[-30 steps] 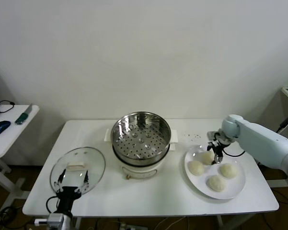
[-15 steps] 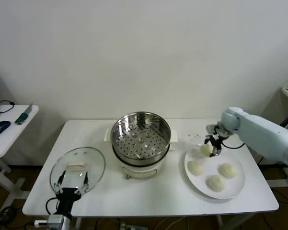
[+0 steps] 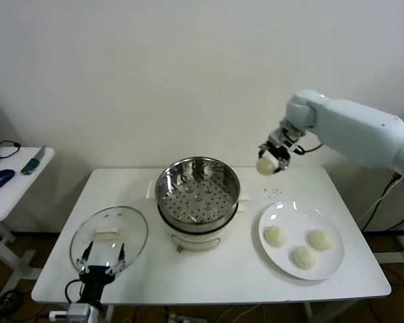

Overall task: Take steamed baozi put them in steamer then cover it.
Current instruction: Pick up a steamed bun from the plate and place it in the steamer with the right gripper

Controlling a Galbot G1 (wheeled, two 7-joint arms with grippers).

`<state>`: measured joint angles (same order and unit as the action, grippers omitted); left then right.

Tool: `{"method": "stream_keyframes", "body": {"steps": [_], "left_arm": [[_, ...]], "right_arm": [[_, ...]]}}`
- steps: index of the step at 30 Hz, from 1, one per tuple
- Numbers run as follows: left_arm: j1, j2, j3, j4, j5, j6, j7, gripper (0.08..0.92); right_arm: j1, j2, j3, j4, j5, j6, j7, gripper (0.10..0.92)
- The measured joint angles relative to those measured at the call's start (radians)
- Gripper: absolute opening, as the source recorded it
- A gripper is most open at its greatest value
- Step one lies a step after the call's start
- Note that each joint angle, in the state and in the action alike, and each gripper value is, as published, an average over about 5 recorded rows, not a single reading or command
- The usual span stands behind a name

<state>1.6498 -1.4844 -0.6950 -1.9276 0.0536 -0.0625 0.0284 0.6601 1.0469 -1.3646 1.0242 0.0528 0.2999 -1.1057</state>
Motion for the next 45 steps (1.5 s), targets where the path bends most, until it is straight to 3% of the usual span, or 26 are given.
{"method": "stream_keyframes", "body": {"steps": [11,29,37,45], "left_arm": [[0.004,0.017,0.002,0.001,-0.001,0.007,-0.004,0.823],[0.007,0.045,-0.003,-0.008,-0.007,0.015,-0.011,0.823],[0.006,0.047,-0.003,-0.005,-0.007,0.016,-0.016,0.823],[0.007,0.049,-0.003,-0.003,-0.007,0.018,-0.02,0.823]], "right_arm": [[0.015,0.217,0.034,-0.015,-0.182,0.183,0.015,0.724],[-0.212,0.469,0.163,-0.208,-0.56,0.336,0.075,0.729],[-0.271,0.504,0.185,-0.271,-0.629,0.346,0.078,0.735],[-0.277,0.509,0.195,-0.283,-0.628,0.338,0.065,0.818]]}}
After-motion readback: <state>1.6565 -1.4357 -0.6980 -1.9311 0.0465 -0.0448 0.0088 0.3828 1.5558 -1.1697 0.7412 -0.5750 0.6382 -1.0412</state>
